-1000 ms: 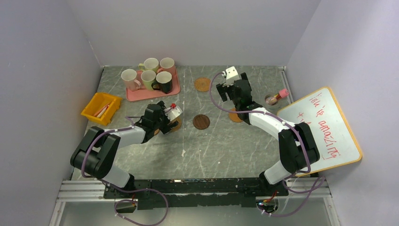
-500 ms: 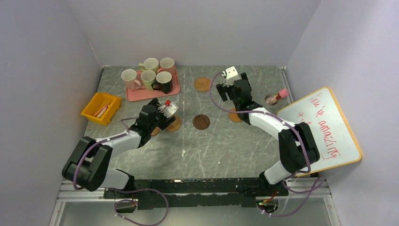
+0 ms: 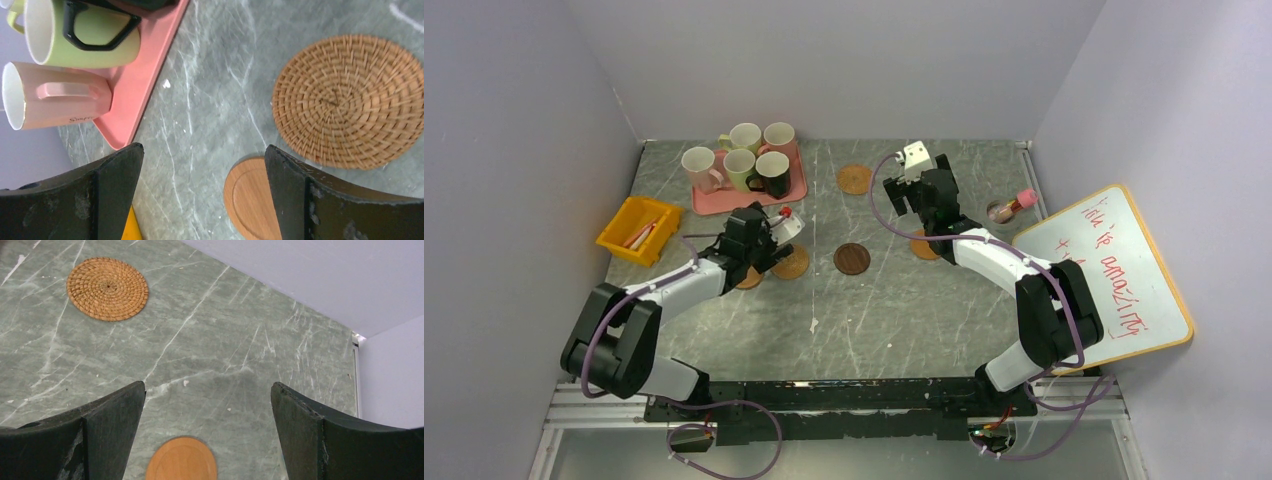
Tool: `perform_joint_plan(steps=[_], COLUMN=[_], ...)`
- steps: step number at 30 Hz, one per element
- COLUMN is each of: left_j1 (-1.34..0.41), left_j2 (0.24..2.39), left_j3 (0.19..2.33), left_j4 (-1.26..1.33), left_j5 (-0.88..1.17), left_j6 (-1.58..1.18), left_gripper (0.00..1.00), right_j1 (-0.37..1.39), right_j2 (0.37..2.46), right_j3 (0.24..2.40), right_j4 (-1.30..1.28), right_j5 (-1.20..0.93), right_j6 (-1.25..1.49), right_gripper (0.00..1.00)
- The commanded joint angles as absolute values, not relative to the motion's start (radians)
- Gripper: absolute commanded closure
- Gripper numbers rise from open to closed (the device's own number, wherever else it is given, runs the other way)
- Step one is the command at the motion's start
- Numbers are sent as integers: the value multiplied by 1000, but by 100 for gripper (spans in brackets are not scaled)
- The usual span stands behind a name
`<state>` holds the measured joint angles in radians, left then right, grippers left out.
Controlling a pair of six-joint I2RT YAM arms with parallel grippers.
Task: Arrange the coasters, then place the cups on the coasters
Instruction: Move the coaster to the center of the board.
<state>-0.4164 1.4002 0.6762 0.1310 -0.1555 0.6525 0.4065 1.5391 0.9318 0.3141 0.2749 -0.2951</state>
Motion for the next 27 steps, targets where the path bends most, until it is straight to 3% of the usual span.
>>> perform_joint_plan(steps=[1,27], left_j1=[-408,-303], left_j2=[1440,1567], left_j3=[730,749], left_j4=[19,-81], left_j5=[-190,-308], left_j6=[706,890], left_gripper=[4,4], right_j1=[401,390], right_j2=[1517,1506], right_j3=[942,940], right_j4=[333,329], right_j5=[259,246], right_j6=[-281,-272], right_gripper=[0,0])
